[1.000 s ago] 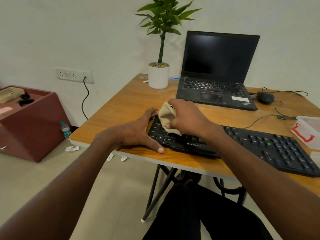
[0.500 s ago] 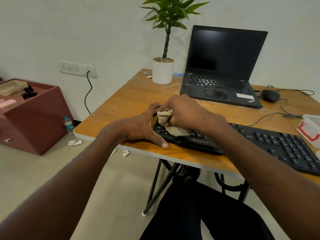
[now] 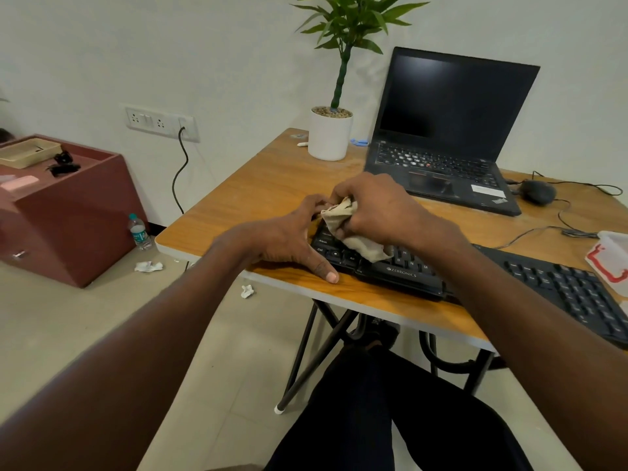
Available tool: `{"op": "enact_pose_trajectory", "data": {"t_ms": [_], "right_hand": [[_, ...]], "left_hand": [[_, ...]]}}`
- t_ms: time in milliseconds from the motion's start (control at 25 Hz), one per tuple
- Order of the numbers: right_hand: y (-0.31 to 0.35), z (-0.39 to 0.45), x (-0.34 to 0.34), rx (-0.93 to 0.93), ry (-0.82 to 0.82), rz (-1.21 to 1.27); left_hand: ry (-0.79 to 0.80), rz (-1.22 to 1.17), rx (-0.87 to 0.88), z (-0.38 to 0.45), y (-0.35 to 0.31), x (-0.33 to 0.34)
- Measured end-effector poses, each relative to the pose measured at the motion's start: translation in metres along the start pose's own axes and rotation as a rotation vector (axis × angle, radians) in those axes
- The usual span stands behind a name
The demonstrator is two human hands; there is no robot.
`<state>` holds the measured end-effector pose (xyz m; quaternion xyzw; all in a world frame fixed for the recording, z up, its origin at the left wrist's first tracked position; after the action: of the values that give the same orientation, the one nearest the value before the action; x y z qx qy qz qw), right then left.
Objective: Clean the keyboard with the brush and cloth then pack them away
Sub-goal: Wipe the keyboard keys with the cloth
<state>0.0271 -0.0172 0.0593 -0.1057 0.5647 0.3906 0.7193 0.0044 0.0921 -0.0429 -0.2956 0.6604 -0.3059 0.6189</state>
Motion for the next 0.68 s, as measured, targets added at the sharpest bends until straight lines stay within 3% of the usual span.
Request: {"op": "enact_pose_trajectory", "data": {"t_ms": [80,280,440,680], "right_hand": [[-0.002,-0.001,0.007,0.025,0.086,0.004],[-0.001,-0.007,-0.004,0.100,-0.146,0.224],[0.008,-0.020,0.017,0.104,-0.079,0.247],[-0.007,-0.010,0.012,0.114,0.148,-0.103]], "left_hand": [[0.007,0.019,-0.010,0.000,0.000,0.000],[0.002,-0.045,0.005,0.003,0.004,0.000],[-0.007,-0.078,0.012,0.004,0.006,0.001],[0.001,0.005,0.014,0.004,0.002,0.001]]}}
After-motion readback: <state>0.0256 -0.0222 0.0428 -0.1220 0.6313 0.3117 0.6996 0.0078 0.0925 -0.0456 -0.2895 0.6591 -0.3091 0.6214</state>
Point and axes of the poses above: each hand's wrist, its own z-axis towards the middle knuckle, its own x-axis out of the palm, y = z × x, the point moved 9 cm from there along z, towards the middle knuckle, and after that the axes turned 12 degrees about -y, right-handed, at the moved point
